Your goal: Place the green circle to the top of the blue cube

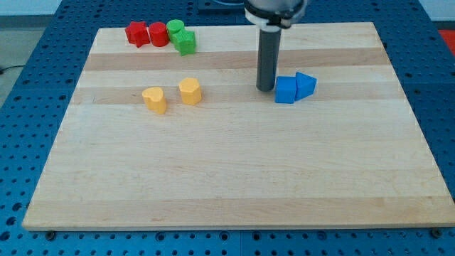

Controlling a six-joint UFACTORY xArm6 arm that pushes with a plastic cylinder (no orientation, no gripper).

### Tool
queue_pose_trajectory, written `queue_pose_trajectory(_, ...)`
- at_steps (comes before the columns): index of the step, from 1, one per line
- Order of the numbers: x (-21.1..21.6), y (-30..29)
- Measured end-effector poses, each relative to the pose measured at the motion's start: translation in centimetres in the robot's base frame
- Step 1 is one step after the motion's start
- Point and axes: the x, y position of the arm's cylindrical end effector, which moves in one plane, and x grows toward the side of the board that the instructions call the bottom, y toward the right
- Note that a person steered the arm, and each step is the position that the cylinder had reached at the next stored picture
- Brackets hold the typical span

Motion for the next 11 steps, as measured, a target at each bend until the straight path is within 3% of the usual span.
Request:
queue_pose_trajectory(1, -6.1, -0.2)
queue_pose_trajectory(3, -16.6, -8.2)
queue_pose_trajectory(4, -16.6, -8.5)
queue_pose_trajectory(6, -14.9, -22.1)
queue_pose_trajectory(9, -6.9, -24.2)
queue_pose_trajectory(10, -5.9, -20.3)
queue_pose_trajectory(11, -4.8, -23.3)
